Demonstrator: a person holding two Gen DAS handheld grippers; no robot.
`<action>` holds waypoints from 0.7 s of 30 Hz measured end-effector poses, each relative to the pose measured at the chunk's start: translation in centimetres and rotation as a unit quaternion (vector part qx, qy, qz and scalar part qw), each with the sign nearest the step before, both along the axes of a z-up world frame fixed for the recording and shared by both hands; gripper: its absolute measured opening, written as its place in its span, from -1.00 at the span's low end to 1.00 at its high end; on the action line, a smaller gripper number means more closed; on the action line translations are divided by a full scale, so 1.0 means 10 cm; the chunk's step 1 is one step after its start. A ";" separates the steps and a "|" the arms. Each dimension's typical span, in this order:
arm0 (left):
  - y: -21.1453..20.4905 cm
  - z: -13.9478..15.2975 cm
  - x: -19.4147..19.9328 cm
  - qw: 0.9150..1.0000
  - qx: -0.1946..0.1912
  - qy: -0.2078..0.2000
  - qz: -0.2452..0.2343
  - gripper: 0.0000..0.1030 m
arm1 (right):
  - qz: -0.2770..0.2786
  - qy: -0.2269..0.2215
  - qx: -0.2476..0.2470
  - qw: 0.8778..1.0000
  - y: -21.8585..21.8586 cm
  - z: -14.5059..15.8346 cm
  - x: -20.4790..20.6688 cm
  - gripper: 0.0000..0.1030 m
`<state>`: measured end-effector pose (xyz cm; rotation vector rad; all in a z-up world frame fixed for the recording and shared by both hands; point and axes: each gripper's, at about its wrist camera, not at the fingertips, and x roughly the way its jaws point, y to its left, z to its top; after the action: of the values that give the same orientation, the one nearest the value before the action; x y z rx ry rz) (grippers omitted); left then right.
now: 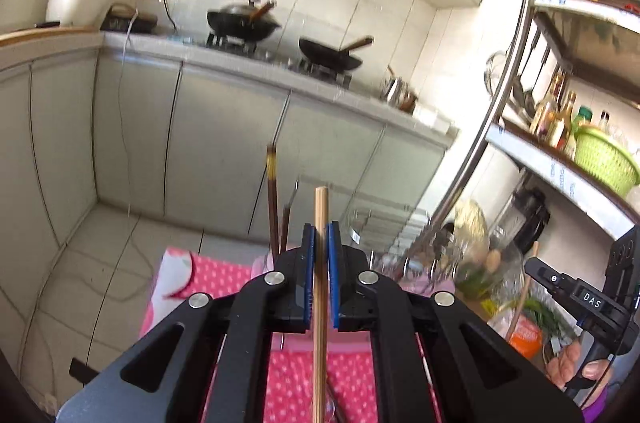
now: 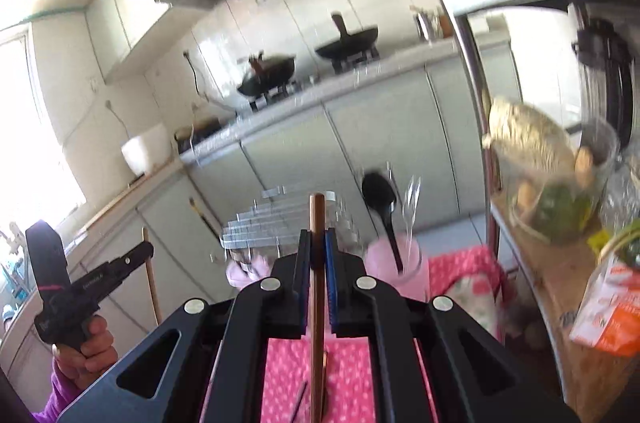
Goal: Organize utensils
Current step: 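Lift the wooden chopstick with the left tool while the right tool lifts its chopstick toward the cup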
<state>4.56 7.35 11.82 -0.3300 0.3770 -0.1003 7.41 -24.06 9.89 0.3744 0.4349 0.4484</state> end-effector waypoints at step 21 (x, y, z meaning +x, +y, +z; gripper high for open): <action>0.09 0.39 0.52 0.975 -0.006 -0.165 0.149 -0.89 | -0.112 -0.151 0.022 0.982 -0.30 0.68 0.55 -0.87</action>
<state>9.81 8.29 15.70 -0.3714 -0.0042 0.1372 12.93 -27.04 16.73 0.3862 0.0850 0.2891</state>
